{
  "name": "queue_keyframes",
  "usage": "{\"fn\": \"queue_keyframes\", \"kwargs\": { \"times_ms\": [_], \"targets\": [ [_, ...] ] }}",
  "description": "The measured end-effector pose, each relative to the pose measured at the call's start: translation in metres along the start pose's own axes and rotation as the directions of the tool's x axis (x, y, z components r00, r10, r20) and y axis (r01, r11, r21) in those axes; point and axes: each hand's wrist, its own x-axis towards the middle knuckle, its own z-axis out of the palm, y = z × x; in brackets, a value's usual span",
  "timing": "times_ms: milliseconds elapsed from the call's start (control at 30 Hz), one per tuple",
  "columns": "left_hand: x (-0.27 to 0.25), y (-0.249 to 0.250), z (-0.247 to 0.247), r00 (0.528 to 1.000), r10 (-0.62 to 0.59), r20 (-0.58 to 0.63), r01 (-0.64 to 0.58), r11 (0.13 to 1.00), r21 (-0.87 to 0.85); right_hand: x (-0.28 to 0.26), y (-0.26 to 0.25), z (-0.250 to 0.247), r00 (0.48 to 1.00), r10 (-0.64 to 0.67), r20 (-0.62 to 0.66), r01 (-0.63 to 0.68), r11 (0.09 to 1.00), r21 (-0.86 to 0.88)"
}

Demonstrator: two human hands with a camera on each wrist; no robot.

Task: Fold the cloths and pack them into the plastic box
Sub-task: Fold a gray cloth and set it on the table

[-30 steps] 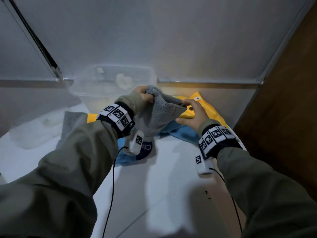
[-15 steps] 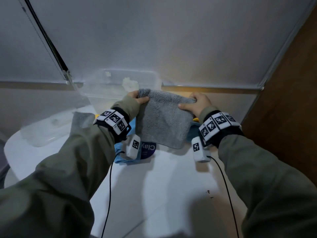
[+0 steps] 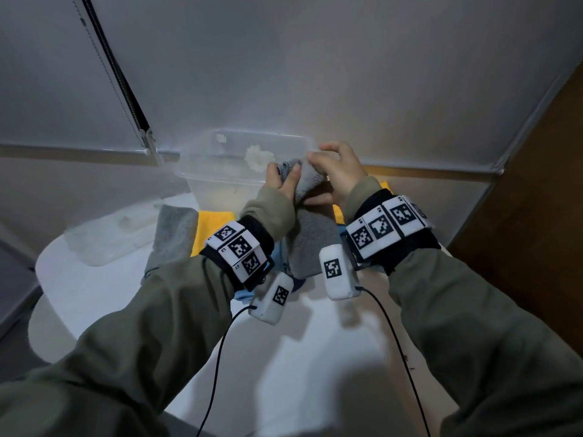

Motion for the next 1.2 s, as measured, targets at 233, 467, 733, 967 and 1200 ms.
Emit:
{"fn": "queue_keyframes", "kwargs": {
  "times_ms": [233,467,733,967,1200],
  "targets": [
    [0.013,-0.001,-0.056,0.998,0.010,0.061,0.016,0.912,-0.410,0.008,0.000,0.029,0.994,-0.113,0.001,0.112,0.987,-0.114],
    [0.056,-0.020,-0.135,0.992,-0.125,0.009,0.114,0.874,-0.472,0.019,0.055,0.080,0.953,0.058,0.298,0.008,0.977,-0.214],
    [0.049,-0.095,-0.215,0.826,-0.473,0.307,0.553,0.784,-0.282,0.045,0.086,0.177,0.970,0.102,0.220,-0.085,0.993,-0.086],
    [0.071,-0.145,-0.267,0.925,-0.358,0.127,0.378,0.901,-0.213,0.064,0.126,0.240,0.923,0.288,0.254,-0.260,0.956,-0.137],
    [0.057,-0.212,-0.260,0.828,-0.556,0.066,0.545,0.828,0.136,0.074,0.158,0.259,0.844,0.527,0.099,-0.398,0.740,-0.542]
  ]
}}
